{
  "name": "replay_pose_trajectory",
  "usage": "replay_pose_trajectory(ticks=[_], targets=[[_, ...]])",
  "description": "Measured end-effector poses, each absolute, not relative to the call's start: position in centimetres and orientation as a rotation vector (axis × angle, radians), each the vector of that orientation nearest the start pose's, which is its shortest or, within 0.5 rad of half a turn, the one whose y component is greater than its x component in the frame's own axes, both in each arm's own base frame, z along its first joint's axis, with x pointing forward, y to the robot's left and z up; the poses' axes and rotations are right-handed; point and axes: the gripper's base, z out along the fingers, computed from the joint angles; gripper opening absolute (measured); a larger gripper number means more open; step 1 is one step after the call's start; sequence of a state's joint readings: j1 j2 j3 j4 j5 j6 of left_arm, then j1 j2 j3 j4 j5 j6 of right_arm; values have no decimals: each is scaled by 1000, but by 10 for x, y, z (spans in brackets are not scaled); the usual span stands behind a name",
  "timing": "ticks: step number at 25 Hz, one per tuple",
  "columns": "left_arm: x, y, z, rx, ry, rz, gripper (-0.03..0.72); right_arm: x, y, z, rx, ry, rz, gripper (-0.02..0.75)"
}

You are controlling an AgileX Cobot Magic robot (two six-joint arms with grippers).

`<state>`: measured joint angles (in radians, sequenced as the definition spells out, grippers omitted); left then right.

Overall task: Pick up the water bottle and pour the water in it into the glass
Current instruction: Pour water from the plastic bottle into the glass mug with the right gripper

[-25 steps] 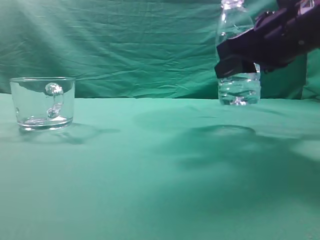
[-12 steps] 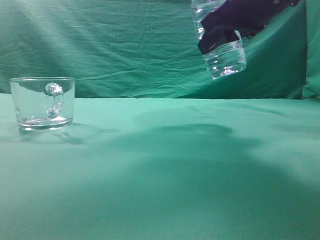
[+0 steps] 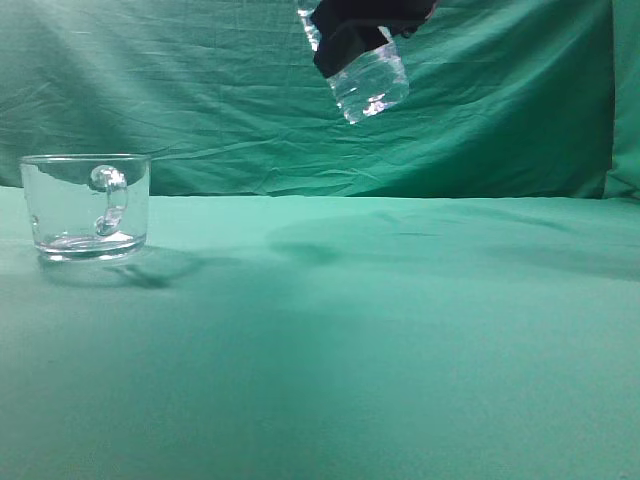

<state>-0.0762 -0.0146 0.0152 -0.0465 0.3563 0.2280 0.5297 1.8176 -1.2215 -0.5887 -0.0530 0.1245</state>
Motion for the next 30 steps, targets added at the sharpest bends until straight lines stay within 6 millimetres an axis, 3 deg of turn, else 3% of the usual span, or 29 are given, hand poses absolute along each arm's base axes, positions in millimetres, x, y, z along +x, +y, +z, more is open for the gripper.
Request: replay_pose_trajectory(ticks=[15, 22, 30], targets=[[52, -5, 177, 250, 1823, 61, 0, 377, 303, 207, -1312, 1646, -61, 279], [52, -5, 177, 250, 1823, 61, 0, 392, 316, 192, -1398, 1573, -146, 279], [52, -5, 177, 250, 1823, 61, 0, 392, 322, 181, -1580, 1400, -274, 279]])
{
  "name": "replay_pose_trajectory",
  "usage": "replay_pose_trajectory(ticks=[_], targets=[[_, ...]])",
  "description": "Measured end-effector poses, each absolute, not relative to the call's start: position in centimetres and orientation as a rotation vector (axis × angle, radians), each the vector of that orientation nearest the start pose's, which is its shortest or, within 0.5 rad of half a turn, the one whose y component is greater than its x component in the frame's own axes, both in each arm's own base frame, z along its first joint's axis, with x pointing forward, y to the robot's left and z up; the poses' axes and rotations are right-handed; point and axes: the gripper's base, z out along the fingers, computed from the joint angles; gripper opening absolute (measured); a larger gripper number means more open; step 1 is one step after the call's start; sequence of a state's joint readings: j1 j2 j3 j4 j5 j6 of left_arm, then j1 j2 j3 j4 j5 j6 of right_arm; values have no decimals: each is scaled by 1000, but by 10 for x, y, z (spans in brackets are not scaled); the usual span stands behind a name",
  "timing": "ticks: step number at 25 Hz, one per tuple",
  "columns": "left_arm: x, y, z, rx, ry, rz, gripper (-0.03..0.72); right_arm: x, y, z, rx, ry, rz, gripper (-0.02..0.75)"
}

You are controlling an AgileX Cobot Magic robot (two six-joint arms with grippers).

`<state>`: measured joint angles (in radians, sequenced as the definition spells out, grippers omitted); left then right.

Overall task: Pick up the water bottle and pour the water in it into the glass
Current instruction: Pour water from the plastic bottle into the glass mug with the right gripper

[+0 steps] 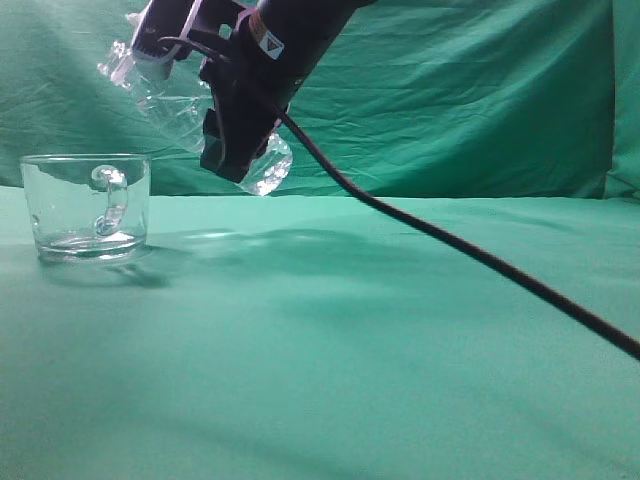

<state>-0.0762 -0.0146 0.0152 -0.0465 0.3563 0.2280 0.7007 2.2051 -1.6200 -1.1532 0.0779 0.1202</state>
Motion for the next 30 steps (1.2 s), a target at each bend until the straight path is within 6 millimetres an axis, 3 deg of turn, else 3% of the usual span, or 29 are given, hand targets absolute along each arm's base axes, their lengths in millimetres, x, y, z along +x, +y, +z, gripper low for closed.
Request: replay_pose_trajectory(ticks=[23, 30], targets=[[52, -5, 177, 250, 1823, 61, 0, 393, 325, 186, -1852, 999, -530, 279], [52, -5, 177, 250, 1823, 61, 0, 394, 324, 186, -1877, 959, -582, 279]])
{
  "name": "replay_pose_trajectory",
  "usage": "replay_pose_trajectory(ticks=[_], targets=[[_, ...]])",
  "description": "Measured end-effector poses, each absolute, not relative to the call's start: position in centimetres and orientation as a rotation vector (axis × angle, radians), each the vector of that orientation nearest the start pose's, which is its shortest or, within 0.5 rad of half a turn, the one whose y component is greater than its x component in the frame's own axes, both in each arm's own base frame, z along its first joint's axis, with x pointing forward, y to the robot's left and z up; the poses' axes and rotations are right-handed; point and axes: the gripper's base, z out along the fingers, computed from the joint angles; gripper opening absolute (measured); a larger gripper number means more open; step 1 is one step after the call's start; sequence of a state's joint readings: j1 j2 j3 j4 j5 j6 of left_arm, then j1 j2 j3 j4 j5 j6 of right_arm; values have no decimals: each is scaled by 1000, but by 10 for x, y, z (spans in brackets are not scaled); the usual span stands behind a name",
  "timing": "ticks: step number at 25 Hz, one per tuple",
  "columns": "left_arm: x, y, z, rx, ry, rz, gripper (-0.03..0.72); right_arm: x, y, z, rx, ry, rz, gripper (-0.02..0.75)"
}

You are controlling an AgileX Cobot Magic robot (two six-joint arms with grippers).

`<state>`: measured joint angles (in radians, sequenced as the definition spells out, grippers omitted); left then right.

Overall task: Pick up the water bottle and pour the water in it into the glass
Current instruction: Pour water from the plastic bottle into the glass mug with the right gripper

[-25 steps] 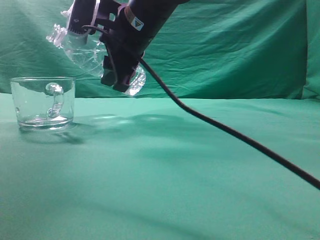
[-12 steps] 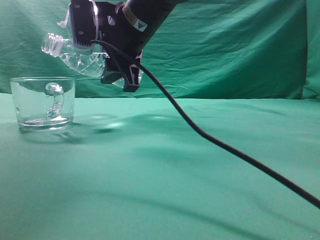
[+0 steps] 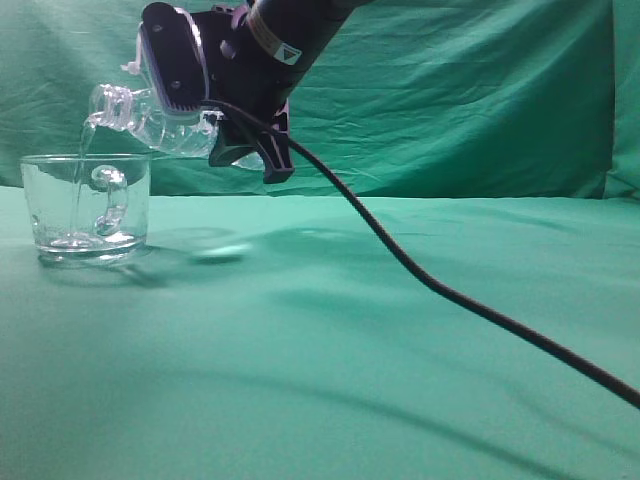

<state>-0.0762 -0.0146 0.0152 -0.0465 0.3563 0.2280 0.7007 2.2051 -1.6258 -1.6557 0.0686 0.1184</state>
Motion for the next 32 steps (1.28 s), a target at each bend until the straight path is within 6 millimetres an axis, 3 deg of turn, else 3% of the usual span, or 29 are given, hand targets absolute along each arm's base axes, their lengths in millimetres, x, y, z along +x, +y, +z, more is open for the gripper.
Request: replay_pose_trajectory(ticks=[32], targets=[[52, -5, 177, 250, 1823, 61, 0, 395, 323, 186, -1893, 931, -615, 279]])
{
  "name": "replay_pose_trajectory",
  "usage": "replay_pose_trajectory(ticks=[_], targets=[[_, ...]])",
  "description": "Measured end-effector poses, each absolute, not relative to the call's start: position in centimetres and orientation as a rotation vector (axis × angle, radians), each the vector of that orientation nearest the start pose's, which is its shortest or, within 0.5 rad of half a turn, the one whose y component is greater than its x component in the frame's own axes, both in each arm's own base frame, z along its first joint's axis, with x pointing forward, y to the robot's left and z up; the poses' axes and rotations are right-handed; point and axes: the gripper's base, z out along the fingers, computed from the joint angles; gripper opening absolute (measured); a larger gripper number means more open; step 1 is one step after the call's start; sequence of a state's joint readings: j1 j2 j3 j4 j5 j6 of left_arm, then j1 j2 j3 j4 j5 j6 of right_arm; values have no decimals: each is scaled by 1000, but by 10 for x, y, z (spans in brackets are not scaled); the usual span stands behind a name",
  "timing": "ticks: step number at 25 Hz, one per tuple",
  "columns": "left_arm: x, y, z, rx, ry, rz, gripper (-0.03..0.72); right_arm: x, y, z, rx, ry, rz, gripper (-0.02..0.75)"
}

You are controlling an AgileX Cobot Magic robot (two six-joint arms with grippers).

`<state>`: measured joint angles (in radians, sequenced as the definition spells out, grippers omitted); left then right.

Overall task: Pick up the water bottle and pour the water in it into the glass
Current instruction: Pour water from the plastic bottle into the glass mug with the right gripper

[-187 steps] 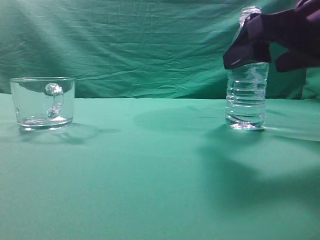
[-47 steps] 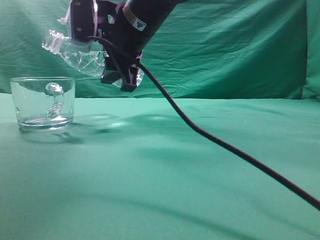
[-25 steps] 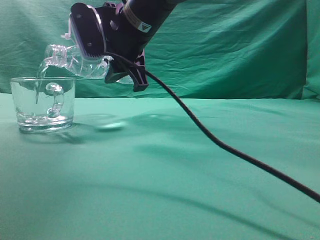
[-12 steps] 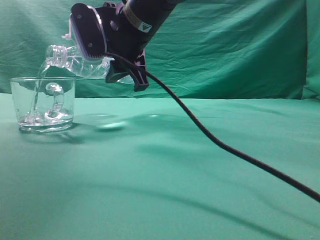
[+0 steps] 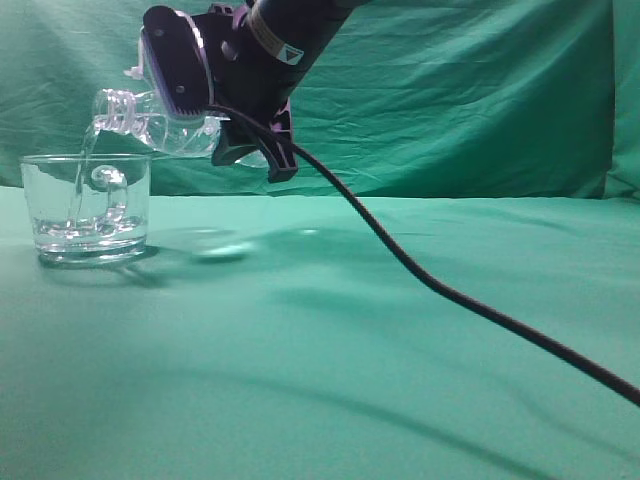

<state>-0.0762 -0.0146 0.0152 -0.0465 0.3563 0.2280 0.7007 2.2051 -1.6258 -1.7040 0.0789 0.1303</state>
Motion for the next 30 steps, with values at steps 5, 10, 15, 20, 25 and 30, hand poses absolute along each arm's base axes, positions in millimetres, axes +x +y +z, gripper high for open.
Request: replay_pose_trajectory(ticks=[5, 10, 15, 20, 25, 30], targets=[[52, -5, 177, 250, 1823, 61, 0, 395, 323, 186, -1892, 931, -615, 279], [52, -5, 177, 250, 1823, 61, 0, 395, 323, 187, -1890, 936, -614, 279], [52, -5, 177, 250, 1823, 61, 0, 395, 323, 187, -1835, 1017, -559, 279], [52, -5, 177, 250, 1823, 61, 0, 395, 323, 187, -1705, 1190, -434, 279], [52, -5, 177, 250, 1823, 61, 0, 395, 323, 187, -1468, 1443, -228, 279], [52, -5, 177, 250, 1823, 61, 0, 394, 322, 197, -1242, 1605, -60, 279]])
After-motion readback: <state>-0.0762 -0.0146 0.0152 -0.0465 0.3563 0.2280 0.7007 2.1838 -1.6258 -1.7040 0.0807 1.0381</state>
